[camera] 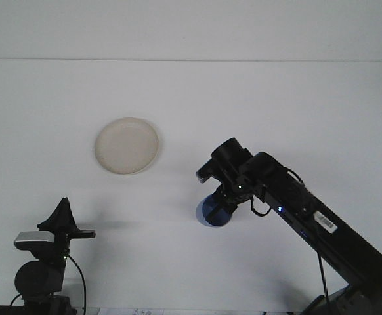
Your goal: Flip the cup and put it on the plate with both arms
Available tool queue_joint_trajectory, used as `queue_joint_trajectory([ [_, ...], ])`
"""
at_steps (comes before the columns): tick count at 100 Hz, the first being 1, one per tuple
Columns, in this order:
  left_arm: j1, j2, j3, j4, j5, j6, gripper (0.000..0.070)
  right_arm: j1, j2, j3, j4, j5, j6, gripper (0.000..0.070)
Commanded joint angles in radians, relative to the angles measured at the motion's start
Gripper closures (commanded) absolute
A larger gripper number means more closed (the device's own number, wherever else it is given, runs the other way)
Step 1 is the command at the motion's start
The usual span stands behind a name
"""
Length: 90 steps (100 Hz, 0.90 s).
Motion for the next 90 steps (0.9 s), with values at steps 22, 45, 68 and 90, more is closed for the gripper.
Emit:
queue_joint_trajectory([
  [22,0.001,-0.001,-0.019,0.01,0.002,0.015,0.0688,0.045,0.124,0.067,-0.016,0.001,-0.042,0.0699],
  [45,0.001,-0.001,-0.019,0.01,0.002,0.015,0.0688,0.047,0.163,0.067,-0.036,0.001,-0.045,0.0685],
  [68,0.001,-0.001,-0.019,0.01,0.002,0.015,0.0688,0.044,0.163,0.068,-0.034,0.0,-0.045,0.0396],
  [90,0.001,-0.001,-0.019,0.01,0.002,0.015,0.0688,0.032,0.162,0.122,-0.093,-0.003,-0.076,0.035],
])
